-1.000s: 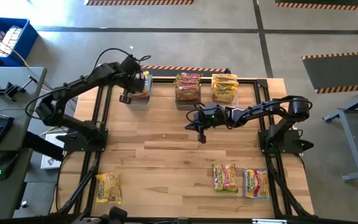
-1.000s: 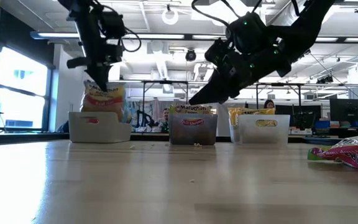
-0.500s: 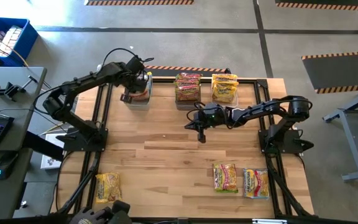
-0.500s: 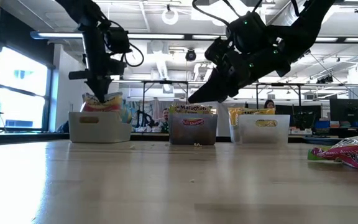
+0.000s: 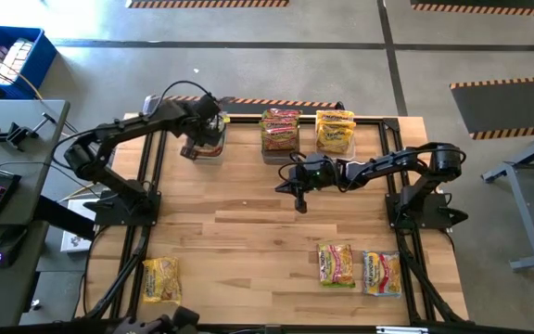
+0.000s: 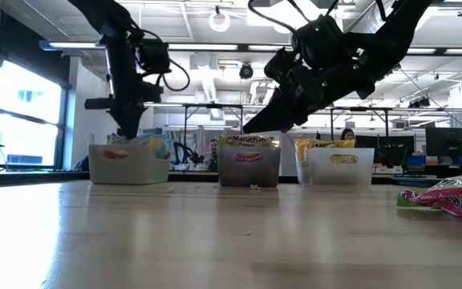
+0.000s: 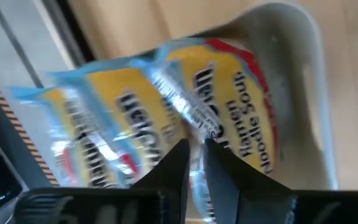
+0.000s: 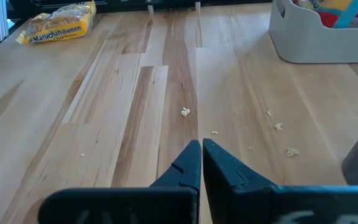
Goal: Sort Maruchan noodles
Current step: Put the blue noodle pack into the gray bin, then put the green noodle pack into the black bin
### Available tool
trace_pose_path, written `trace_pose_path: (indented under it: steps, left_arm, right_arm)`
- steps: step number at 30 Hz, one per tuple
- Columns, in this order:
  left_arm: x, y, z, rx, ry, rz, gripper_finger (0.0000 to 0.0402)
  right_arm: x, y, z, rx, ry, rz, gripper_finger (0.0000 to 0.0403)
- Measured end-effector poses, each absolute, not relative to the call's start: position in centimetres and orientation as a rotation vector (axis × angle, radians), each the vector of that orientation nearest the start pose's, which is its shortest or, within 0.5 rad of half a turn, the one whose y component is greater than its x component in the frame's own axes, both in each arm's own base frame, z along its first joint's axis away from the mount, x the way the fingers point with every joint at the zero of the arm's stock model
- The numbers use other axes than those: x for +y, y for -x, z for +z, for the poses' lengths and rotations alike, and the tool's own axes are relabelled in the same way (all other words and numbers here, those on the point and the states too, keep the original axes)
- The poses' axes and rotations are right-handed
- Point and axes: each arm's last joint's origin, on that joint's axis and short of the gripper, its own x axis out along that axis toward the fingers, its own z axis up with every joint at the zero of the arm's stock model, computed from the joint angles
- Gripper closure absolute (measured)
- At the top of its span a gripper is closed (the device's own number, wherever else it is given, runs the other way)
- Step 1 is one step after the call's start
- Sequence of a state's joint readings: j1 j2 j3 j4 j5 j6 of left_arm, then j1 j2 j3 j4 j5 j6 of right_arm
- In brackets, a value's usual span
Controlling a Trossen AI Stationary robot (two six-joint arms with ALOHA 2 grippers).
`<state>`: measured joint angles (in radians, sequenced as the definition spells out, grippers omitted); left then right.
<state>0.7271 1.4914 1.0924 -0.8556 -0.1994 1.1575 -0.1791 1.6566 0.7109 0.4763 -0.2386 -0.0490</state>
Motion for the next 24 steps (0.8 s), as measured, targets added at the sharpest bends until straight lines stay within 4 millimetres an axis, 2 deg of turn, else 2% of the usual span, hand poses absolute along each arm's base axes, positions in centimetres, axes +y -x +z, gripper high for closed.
trace_pose_path:
  steps: [3, 6, 11, 15, 19, 24]
  left_arm:
    - [18.3, -20.2, 22.4, 1.543, -0.599, -0.033, 0.0370]
    - [17.9, -20.3, 22.6, 1.510, -0.603, 0.009, 0.0378]
    - [17.2, -20.0, 24.7, 1.402, -0.615, 0.126, 0.0387]
    - [16.1, -19.0, 26.9, 1.268, -0.523, 0.231, 0.0390]
    - [14.0, -18.5, 29.1, 1.061, -0.416, 0.289, 0.0391]
    - [10.1, -18.9, 29.2, 0.891, -0.372, 0.307, 0.0394]
  right_arm:
    - [-5.0, -31.6, 16.0, 0.457, -0.049, 0.070, 0.0401]
    - [-5.0, -31.6, 16.0, 0.458, -0.049, 0.070, 0.0401]
    - [-5.0, -31.6, 16.0, 0.457, -0.048, 0.070, 0.0401]
    - [-5.0, -31.7, 16.0, 0.452, -0.045, 0.071, 0.0401]
    - [-5.1, -31.7, 16.2, 0.431, -0.040, 0.070, 0.0401]
    - [-4.9, -31.9, 16.5, 0.400, -0.024, 0.041, 0.0401]
